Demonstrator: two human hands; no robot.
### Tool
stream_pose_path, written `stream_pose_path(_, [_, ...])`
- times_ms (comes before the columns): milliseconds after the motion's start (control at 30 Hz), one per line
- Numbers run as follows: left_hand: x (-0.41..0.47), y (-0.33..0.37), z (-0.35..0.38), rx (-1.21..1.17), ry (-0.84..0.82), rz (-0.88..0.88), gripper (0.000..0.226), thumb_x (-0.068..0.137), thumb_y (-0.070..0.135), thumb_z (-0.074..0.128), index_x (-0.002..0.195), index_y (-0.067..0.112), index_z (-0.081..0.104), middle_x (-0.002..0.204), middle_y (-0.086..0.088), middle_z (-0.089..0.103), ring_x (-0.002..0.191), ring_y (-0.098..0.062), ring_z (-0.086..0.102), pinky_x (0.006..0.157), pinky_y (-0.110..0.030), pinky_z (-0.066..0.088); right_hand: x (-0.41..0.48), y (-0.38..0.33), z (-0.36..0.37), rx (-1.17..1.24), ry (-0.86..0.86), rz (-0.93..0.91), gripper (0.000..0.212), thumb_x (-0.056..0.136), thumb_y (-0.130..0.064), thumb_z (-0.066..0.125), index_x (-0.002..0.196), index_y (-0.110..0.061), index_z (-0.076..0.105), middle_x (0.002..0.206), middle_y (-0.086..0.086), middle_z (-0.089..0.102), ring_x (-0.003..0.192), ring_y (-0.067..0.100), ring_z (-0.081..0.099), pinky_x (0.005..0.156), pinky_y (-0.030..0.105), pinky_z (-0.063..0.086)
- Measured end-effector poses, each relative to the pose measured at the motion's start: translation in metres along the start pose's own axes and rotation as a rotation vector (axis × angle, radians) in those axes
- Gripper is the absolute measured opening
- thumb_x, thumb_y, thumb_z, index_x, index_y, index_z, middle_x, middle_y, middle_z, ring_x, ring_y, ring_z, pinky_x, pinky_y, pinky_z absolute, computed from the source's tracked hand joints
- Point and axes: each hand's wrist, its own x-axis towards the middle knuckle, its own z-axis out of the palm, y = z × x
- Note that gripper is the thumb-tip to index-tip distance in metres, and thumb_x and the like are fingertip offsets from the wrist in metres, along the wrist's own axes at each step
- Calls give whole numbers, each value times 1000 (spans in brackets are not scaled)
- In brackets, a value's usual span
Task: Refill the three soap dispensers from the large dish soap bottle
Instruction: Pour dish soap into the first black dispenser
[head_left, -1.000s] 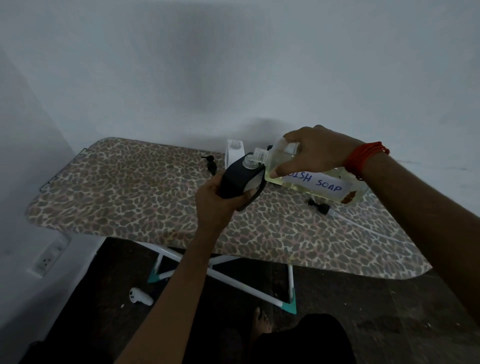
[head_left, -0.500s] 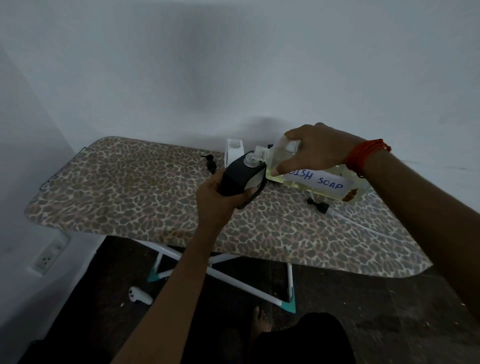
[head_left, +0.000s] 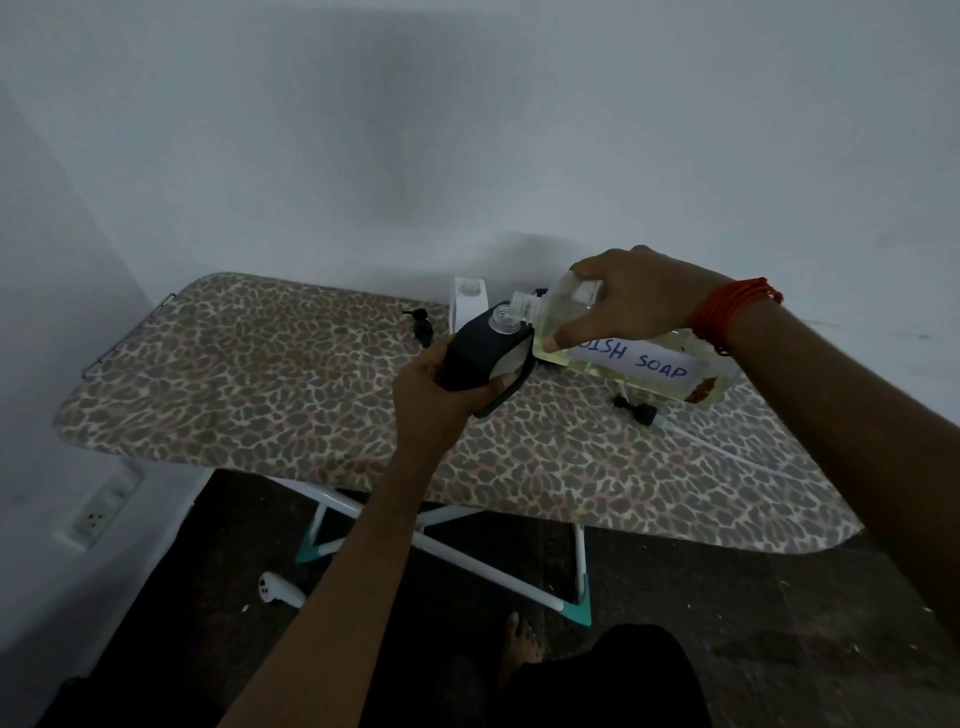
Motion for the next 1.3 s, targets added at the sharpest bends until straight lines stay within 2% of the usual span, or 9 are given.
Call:
stream_pose_path(133, [-1, 0, 0, 6, 10, 3, 55, 70, 7, 91, 122, 7, 71, 110, -6, 76, 102, -18, 74, 84, -45, 62, 0, -1, 0, 3, -6, 3, 92, 56, -85, 73, 131, -32, 60, 94, -11, 54, 98, 15, 57, 99, 41, 50])
stream_pose_path(233, [-1, 1, 0, 10, 10, -1, 55, 71, 6, 90, 122, 7, 70, 111, -7, 76, 103, -19, 74, 85, -45, 62, 0, -1, 0, 10, -1, 1, 89, 55, -85, 72, 127, -33, 61, 85, -16, 55, 94, 15, 59, 96, 39, 51])
stream_pose_path(400, [-2, 2, 0, 1, 2, -5, 54, 72, 4, 89, 123, 7, 70, 113, -10, 75, 104, -21, 73, 87, -47, 61, 1, 1, 2, 6, 5, -4, 96, 55, -86, 72, 132, -29, 59, 77, -19, 44, 93, 14, 53, 93, 38, 48])
stream_pose_path(567, [-3, 2, 0, -11, 1, -4, 55, 72, 3, 89, 123, 6, 70, 113, -9, 75, 105, -19, 73, 87, -45, 61, 1, 0, 2, -1, 6, -9, 89, 58, -83, 73, 128, -30, 61, 74, -23, 43, 90, 15, 54, 89, 36, 48])
stream_pose_path(700, [-2, 1, 0, -16, 0, -7, 56, 72, 2, 89, 124, 4, 69, 114, -9, 75, 106, -19, 73, 88, -45, 61, 2, 0, 1, -12, 7, -10, 92, 57, -84, 73, 130, -30, 60, 82, -15, 48, 90, 14, 54, 93, 38, 49])
stream_pose_path(867, [0, -1, 0, 7, -1, -15, 55, 71, 4, 89, 123, 2, 69, 114, -11, 75, 105, -23, 73, 87, -48, 61, 1, -2, 1, 9, -12, -15, 77, 55, -84, 72, 115, -37, 66, 76, -24, 56, 87, 14, 62, 93, 42, 54])
stream_pose_path(1033, [-1, -2, 0, 10, 4, -4, 55, 72, 5, 89, 123, 2, 69, 113, -11, 75, 104, -22, 73, 87, -47, 61, 0, -2, 0, -13, -7, -15, 90, 56, -85, 71, 128, -32, 61, 76, -24, 46, 92, 14, 56, 98, 43, 51])
stream_pose_path(1167, [-1, -3, 0, -5, 3, -9, 55, 71, 4, 90, 122, 5, 70, 111, -7, 76, 103, -19, 74, 86, -46, 62, 1, -2, 1, -9, -16, 1, 94, 57, -85, 72, 132, -30, 60, 84, -15, 49, 94, 14, 53, 101, 43, 50])
stream_pose_path(1300, [-1, -3, 0, -13, 7, -29, 57, 70, 2, 90, 124, 4, 69, 112, -8, 76, 104, -19, 74, 87, -46, 62, 1, -3, 1, -5, -22, 2, 92, 57, -85, 72, 131, -32, 60, 88, -13, 52, 96, 15, 56, 101, 44, 50])
